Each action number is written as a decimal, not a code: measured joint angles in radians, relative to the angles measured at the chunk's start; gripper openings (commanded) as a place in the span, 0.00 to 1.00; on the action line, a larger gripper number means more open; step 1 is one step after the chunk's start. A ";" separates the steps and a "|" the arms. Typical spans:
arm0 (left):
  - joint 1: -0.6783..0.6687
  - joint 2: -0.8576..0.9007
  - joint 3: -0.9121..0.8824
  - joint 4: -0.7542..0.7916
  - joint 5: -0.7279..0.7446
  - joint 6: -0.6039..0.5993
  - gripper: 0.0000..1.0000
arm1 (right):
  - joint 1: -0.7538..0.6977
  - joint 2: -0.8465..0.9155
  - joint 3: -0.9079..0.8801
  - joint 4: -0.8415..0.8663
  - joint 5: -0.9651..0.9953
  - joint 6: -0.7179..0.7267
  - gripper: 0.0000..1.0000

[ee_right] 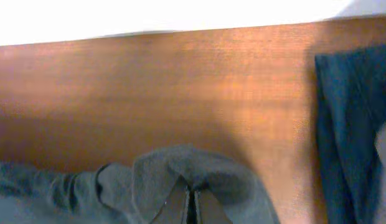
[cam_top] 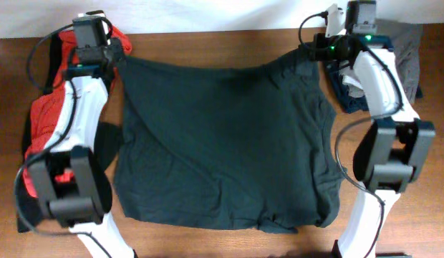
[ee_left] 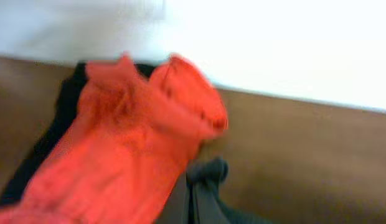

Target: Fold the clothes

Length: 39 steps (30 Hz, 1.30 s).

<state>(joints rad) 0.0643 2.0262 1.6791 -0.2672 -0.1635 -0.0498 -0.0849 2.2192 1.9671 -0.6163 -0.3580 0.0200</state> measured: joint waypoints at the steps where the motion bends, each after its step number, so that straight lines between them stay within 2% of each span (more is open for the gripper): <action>1: 0.000 0.027 0.000 0.043 0.008 0.000 0.01 | 0.000 0.011 -0.001 0.022 0.000 0.003 0.04; 7: 0.000 0.136 -0.001 0.256 0.050 0.000 0.00 | 0.000 0.040 -0.004 0.192 0.001 0.011 0.04; 12: 0.000 0.165 -0.001 0.321 0.060 0.000 0.01 | 0.001 0.040 -0.004 0.275 0.000 0.010 0.05; 15: 0.000 0.166 0.000 0.329 0.061 0.000 0.00 | 0.001 0.040 -0.004 0.270 -0.001 0.011 0.04; 18: 0.000 0.166 0.012 0.253 0.063 0.000 0.00 | 0.001 0.040 -0.003 0.194 -0.010 0.010 0.04; 30: -0.001 0.162 0.179 -0.317 0.063 0.000 0.01 | 0.001 -0.012 -0.004 -0.242 -0.005 0.013 0.04; 39: -0.001 0.130 0.186 -0.553 0.063 0.000 0.01 | -0.035 -0.076 -0.003 -0.457 0.002 0.006 0.04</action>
<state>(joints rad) 0.0631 2.1559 1.8648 -0.8200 -0.1005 -0.0498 -0.1204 2.1437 1.9636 -1.0729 -0.3557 0.0265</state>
